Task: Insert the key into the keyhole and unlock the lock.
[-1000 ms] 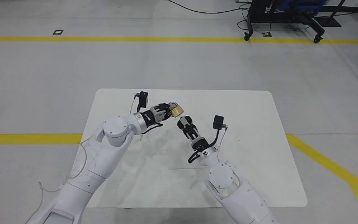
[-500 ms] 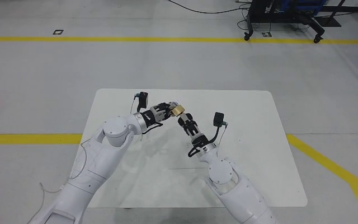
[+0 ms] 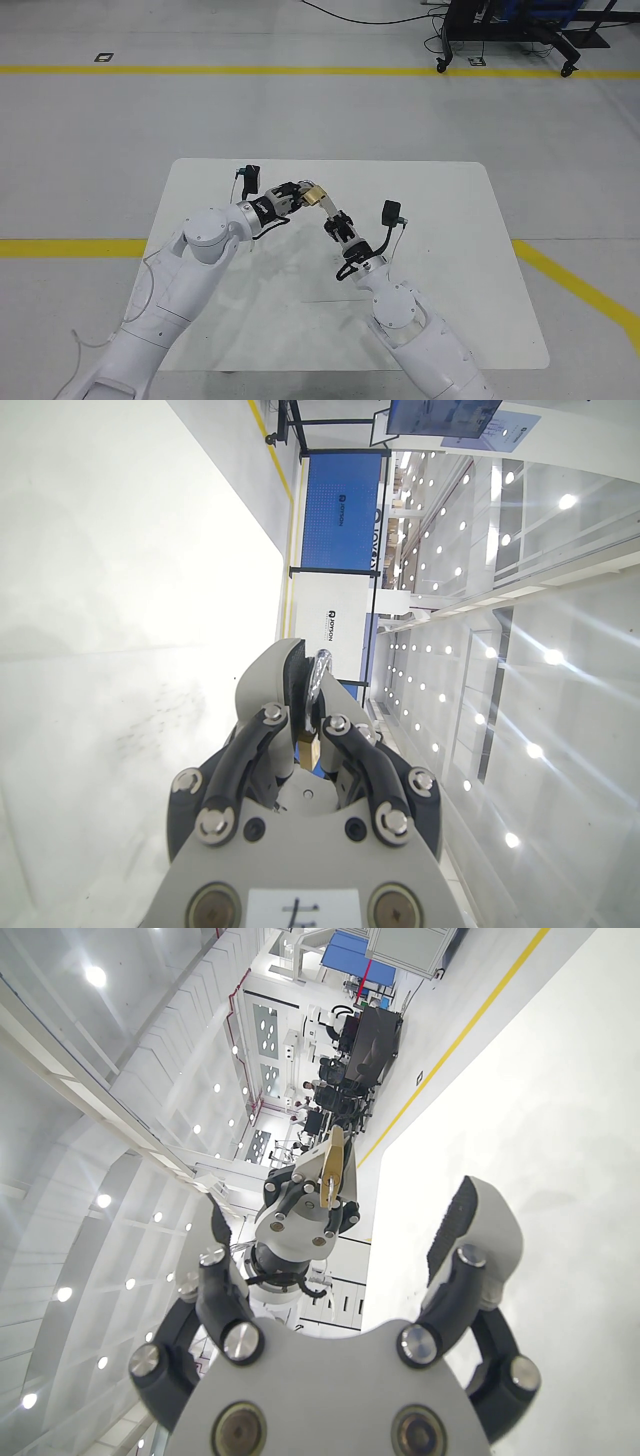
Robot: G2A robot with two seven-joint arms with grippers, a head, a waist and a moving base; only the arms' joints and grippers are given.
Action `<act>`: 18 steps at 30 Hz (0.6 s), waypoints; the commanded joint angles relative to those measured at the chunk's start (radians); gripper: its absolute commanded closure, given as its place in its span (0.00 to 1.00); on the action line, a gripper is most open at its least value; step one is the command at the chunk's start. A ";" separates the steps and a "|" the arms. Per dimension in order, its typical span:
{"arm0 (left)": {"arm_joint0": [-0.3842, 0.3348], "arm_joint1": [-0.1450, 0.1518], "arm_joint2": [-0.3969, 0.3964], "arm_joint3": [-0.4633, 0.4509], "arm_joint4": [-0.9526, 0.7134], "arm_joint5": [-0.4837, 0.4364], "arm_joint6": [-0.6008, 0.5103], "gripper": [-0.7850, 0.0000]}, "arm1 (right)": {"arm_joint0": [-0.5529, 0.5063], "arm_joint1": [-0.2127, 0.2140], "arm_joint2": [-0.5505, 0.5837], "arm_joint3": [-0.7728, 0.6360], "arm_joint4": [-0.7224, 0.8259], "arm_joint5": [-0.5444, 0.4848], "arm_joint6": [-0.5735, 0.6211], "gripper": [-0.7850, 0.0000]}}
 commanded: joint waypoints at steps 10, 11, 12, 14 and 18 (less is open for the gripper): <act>0.014 -0.006 -0.027 -0.012 -0.031 -0.072 -0.021 1.00 | -0.046 0.026 0.164 -0.071 0.506 0.094 0.489 0.60; 0.016 -0.007 -0.028 -0.014 -0.031 -0.079 -0.026 1.00 | -0.046 0.028 0.176 -0.070 0.537 0.113 0.518 0.64; 0.017 -0.007 -0.028 -0.016 -0.028 -0.087 -0.032 1.00 | -0.045 0.029 0.186 -0.067 0.560 0.132 0.538 0.68; 0.019 -0.008 -0.029 -0.017 -0.026 -0.097 -0.039 1.00 | -0.040 0.031 0.196 -0.065 0.593 0.159 0.564 0.76; 0.019 -0.010 -0.031 -0.015 -0.020 -0.106 -0.051 1.00 | -0.030 0.032 0.200 -0.057 0.606 0.167 0.564 0.72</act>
